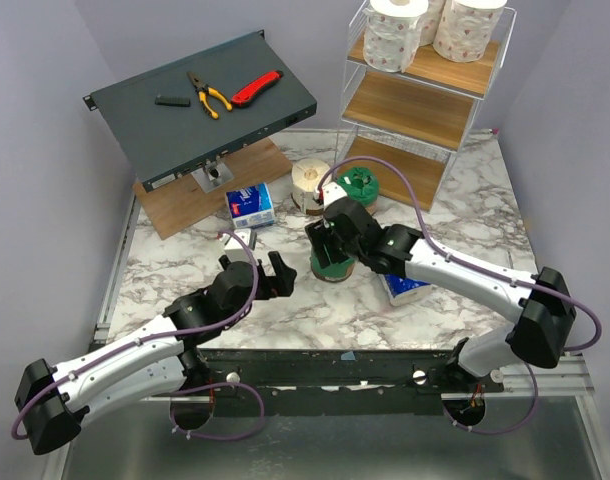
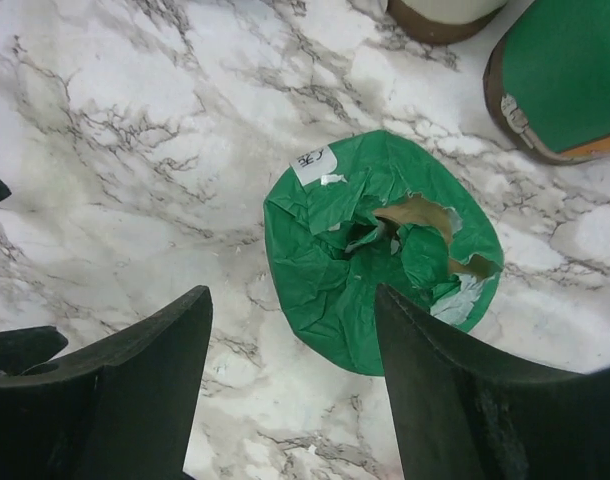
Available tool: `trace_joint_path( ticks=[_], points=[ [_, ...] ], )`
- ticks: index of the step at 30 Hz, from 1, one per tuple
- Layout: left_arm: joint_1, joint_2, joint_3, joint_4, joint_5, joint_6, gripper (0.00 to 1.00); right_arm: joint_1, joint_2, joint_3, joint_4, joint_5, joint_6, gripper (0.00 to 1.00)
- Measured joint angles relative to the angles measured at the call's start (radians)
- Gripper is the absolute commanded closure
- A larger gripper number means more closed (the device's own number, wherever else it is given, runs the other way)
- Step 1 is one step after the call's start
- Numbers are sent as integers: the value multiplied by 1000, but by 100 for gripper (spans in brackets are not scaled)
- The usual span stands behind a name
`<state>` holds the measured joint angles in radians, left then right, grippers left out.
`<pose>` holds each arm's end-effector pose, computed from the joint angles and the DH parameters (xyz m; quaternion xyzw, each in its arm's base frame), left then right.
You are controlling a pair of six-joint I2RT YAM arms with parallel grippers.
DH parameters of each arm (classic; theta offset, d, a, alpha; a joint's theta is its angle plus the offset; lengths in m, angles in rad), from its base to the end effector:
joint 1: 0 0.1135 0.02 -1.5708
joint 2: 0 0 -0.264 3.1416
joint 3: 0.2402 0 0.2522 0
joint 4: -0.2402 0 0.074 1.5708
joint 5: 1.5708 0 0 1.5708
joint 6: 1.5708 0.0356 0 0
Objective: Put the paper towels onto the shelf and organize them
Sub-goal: Adjust the paper towel at the center of the board, then pick up the paper towel from the center of the board.
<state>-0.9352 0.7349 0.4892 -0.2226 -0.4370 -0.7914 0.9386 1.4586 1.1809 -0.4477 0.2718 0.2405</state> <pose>0.1137 -0.1288 0.2412 -0.0535 0.8376 -0.2686 0.4726 0.1989 0.2553 0.2945 -0.2568 0.8681 0.1233 0.4065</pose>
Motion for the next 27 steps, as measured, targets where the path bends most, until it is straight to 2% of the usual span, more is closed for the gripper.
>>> trace_joint_path(
  ticks=[9, 16, 23, 25, 27],
  points=[
    [0, 34, 0, -1, 1, -4, 3, 0, 60, -16, 9, 0, 55, 33],
    [0, 34, 0, -1, 1, -4, 3, 0, 101, -17, 68, 0, 59, 40],
    [0, 32, 0, -4, 0, -3, 3, 0, 158, -20, 84, 27, 69, 42],
    [0, 28, 0, -4, 0, -3, 3, 0, 163, -20, 85, 38, 74, 46],
    [0, 24, 0, -4, 0, -3, 3, 0, 170, -19, 86, 52, 75, 55]
  ],
)
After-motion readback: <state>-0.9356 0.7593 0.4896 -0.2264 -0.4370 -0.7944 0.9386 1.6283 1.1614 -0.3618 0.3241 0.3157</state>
